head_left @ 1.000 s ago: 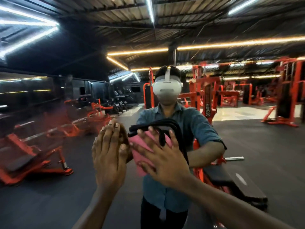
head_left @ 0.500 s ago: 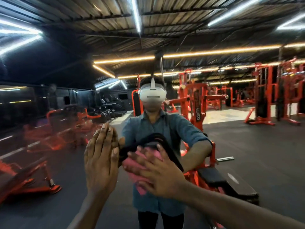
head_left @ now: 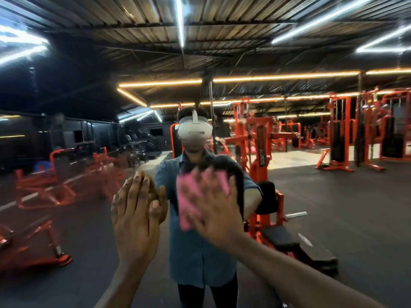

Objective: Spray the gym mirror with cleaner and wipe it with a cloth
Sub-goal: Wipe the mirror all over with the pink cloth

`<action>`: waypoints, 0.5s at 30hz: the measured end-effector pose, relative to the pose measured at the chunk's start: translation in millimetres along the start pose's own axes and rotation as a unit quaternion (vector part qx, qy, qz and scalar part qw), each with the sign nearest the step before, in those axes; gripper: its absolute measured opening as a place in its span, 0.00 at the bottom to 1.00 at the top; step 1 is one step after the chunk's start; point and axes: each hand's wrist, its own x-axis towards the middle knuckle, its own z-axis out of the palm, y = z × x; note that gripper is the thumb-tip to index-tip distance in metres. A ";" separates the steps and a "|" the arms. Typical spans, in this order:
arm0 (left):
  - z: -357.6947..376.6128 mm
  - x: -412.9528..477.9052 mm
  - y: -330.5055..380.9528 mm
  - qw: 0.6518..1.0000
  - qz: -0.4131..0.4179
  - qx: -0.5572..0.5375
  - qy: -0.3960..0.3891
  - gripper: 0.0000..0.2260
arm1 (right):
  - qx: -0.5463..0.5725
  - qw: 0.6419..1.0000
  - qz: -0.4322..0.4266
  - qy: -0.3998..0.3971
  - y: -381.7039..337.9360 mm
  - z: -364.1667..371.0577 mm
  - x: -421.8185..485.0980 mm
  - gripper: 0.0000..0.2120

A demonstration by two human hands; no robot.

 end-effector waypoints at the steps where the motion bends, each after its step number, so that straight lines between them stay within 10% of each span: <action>1: -1.0 -0.9 -2.5 1.000 0.002 -0.002 -0.004 0.25 | -0.011 0.995 -0.089 -0.034 -6.4 7.0 -19.0 0.34; 5: -5.8 -1.0 -12.2 1.000 0.021 -0.010 -0.018 0.25 | -0.031 0.986 -0.148 -0.076 16.7 -3.5 4.6 0.31; 12: -14.8 -1.1 -28.2 1.000 -0.005 -0.023 -0.003 0.25 | 0.019 0.945 0.299 0.132 32.6 -39.5 105.1 0.32; 15: -16.2 -1.4 -40.7 0.999 -0.029 -0.020 -0.001 0.26 | 0.016 0.985 0.155 0.069 -18.5 -16.3 70.3 0.33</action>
